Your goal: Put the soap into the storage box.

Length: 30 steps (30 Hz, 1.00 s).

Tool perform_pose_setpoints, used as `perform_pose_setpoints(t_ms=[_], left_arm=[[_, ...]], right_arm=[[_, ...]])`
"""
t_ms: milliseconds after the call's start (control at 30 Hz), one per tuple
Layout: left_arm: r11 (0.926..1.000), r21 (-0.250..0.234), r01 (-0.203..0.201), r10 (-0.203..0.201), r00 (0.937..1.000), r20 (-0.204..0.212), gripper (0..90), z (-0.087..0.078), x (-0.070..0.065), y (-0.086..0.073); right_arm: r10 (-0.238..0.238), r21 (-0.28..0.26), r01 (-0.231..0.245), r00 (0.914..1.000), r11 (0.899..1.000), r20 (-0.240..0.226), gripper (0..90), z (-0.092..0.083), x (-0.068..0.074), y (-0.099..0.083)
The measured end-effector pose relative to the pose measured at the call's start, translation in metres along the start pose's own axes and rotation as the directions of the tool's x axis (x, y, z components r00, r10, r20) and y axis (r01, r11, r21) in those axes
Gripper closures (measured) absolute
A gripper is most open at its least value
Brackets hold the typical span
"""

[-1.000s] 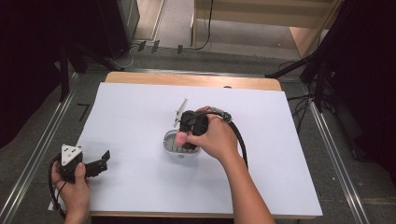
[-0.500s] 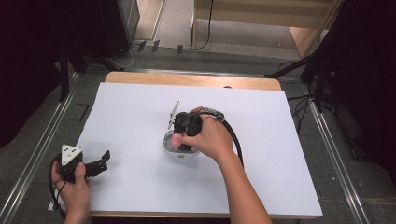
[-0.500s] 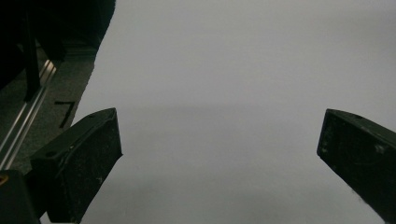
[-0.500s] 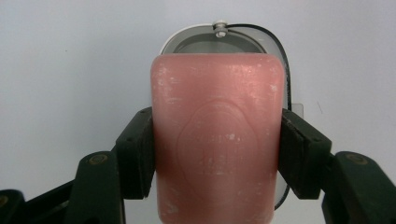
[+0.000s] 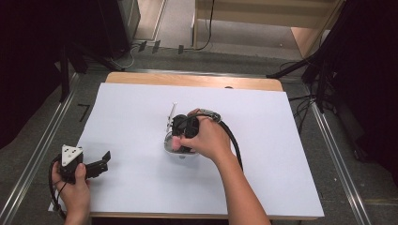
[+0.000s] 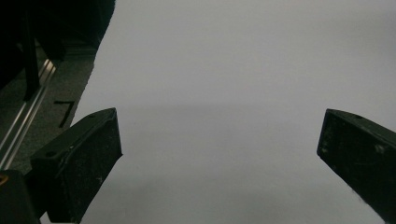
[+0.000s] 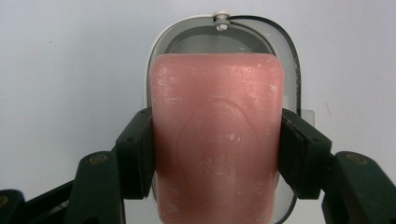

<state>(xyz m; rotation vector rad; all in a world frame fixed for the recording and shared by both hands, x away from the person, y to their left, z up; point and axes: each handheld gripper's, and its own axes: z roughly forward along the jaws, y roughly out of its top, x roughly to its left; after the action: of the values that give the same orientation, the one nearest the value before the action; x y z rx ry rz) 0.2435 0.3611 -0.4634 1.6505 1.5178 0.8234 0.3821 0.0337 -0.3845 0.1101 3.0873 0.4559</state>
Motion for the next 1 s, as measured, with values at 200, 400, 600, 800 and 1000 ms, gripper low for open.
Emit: perform_pose_setpoints(t_ms=[200,400,600,800,1000], left_arm=[[1.0000,0.003,0.001,-0.001,1.0000,0.001,0.1,0.000,0.000,0.000],[1.0000,0.004,0.003,-0.003,1.0000,0.001,0.1,0.000,0.000,0.000],[1.0000,0.006,0.004,-0.004,1.0000,0.001,0.1,0.000,0.000,0.000],[1.0000,0.007,0.004,-0.004,1.0000,0.000,0.1,0.000,0.000,0.000],[1.0000,0.007,0.004,-0.004,1.0000,0.001,0.1,0.000,0.000,0.000]], right_arm=[[0.006,0.004,-0.006,1.0000,1.000,0.001,38.6,0.001,-0.001,0.001],[0.012,0.009,-0.012,0.9998,1.000,0.016,38.5,0.002,-0.002,0.000],[0.019,0.023,-0.019,0.9995,1.000,0.026,38.5,0.005,-0.004,-0.003],[0.037,-0.012,-0.037,0.9993,0.999,0.010,39.1,0.004,-0.003,-0.008],[0.058,-0.068,-0.057,0.9982,0.996,0.016,40.7,-0.009,-0.003,-0.014]])
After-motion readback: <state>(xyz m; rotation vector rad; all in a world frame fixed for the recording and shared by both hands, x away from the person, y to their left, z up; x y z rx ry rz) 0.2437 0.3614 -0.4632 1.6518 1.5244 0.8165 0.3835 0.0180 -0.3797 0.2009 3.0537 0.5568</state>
